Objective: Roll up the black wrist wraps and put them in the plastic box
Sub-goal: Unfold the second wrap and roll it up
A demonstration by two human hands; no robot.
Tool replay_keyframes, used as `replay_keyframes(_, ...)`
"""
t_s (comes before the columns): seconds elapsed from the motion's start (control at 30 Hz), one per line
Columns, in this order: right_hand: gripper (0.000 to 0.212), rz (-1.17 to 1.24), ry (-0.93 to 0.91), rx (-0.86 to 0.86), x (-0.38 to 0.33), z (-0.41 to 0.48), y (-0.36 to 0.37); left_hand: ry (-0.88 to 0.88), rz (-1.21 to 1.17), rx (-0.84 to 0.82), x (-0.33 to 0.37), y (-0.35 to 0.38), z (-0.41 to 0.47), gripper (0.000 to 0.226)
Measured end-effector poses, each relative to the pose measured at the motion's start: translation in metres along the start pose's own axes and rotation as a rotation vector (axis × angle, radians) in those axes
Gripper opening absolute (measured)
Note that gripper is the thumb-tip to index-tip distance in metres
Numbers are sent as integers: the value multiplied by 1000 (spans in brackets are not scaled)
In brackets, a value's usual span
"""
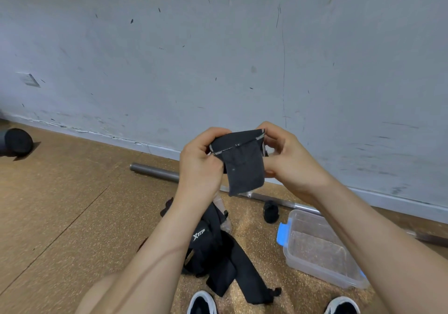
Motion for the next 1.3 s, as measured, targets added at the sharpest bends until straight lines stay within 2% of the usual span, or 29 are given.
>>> replay_keyframes(0.07,35,93,23,-18,3,0,1,-14,-33,19,-2,-2,1,48)
replay_keyframes(0.13,26,323,95,-52,5,1,2,17,-82,54,2,-6,3,49)
replay_keyframes(0.17,16,443,149,-81,6,1,3,66,-79,68,4,-7,2,49)
replay_keyframes(0.2,14,517,206,-105,7,1,2,139,-58,64,8,-7,0,49)
replay_keyframes(0.23,26,526,266,-138,9,0,2,224,-15,39,13,-5,-4,46)
replay_keyframes(0.3,37,457,346,-195,14,0,1,392,100,-38,20,1,-12,36)
replay_keyframes(0.37,33,428,335,-168,15,2,-3,483,164,-99,20,4,-15,29)
replay_keyframes(0.53,20,420,247,-118,10,4,-13,505,241,-207,18,2,-16,35)
replay_keyframes(0.6,27,401,235,-86,12,7,-15,520,289,-232,20,3,-16,37)
replay_keyframes(0.7,37,318,233,-22,18,10,-14,550,373,-243,21,3,-14,24)
replay_keyframes(0.8,25,300,233,5,20,12,-16,608,496,-255,21,-2,-11,17)
replay_keyframes(0.93,27,244,238,143,27,16,-23,678,686,-449,13,3,-12,20)
replay_keyframes(1.07,27,236,221,240,33,18,-24,705,807,-443,10,6,-15,24)
replay_keyframes(1.17,27,198,182,279,35,19,-29,686,760,-515,13,10,-19,17)
replay_keyframes(1.23,29,98,130,261,36,17,-28,599,715,-587,9,8,-18,25)
replay_keyframes(1.3,31,1,86,207,36,14,-22,440,660,-565,6,3,-15,28)
Point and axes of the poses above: each hand's wrist, its own z-axis towards the middle knuckle, its own y-axis out of the palm, x = y × z, the point moved 3 cm from there along z, towards the middle knuckle, and after that the axes turned 1 degree about y, right-handed, at the moved point
